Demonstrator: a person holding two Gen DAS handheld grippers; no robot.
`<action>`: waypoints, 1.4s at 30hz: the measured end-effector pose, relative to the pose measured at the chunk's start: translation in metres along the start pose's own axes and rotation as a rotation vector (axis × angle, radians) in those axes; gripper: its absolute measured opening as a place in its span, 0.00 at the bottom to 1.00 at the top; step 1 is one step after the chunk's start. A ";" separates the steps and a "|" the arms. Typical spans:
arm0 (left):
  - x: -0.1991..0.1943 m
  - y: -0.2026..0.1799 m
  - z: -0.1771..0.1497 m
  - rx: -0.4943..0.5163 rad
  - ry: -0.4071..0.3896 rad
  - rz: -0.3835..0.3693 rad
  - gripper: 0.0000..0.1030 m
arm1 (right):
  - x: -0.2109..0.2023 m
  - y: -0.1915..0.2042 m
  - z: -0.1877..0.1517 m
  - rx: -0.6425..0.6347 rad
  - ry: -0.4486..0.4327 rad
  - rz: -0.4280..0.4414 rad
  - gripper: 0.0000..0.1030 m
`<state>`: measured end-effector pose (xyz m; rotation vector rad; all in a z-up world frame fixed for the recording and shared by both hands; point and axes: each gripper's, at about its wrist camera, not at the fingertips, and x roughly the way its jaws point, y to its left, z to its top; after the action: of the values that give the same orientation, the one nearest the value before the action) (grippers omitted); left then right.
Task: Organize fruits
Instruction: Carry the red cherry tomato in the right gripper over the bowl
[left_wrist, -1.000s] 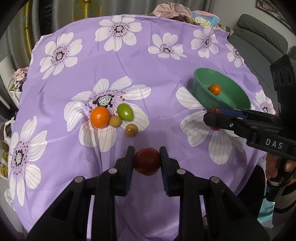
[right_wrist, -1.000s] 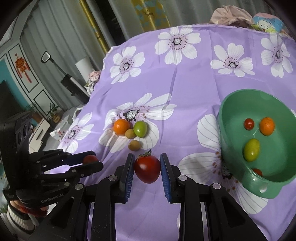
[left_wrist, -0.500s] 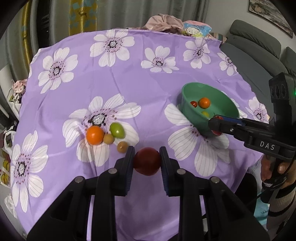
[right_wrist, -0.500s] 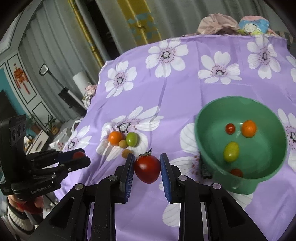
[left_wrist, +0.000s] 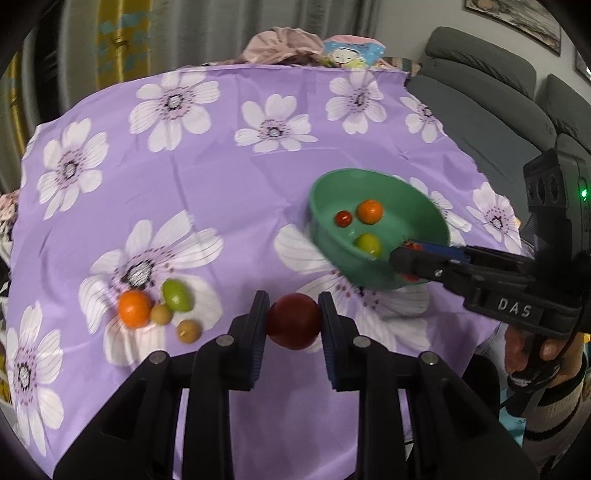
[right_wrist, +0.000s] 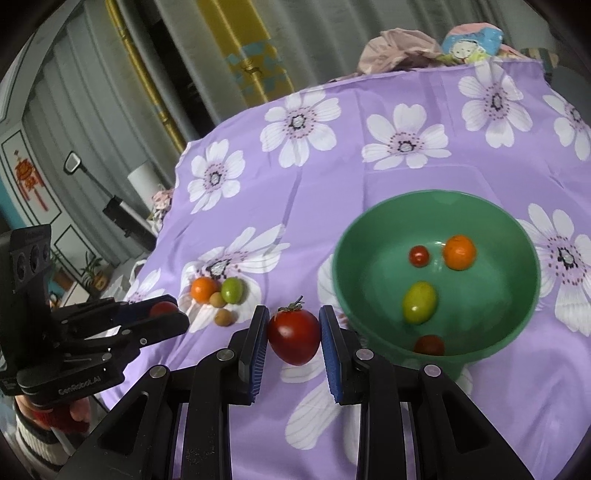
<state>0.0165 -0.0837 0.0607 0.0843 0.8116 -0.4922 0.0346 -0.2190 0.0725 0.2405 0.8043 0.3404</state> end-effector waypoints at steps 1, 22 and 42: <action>0.004 -0.004 0.004 0.009 0.002 -0.009 0.26 | -0.001 -0.003 0.000 0.006 -0.004 -0.006 0.28; 0.072 -0.050 0.046 0.066 0.046 -0.112 0.26 | -0.018 -0.066 0.001 0.121 -0.055 -0.129 0.28; 0.117 -0.075 0.060 0.140 0.107 -0.086 0.26 | -0.009 -0.081 0.005 0.112 -0.050 -0.125 0.28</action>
<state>0.0908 -0.2110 0.0272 0.2074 0.8877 -0.6294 0.0496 -0.2975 0.0547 0.3012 0.7861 0.1714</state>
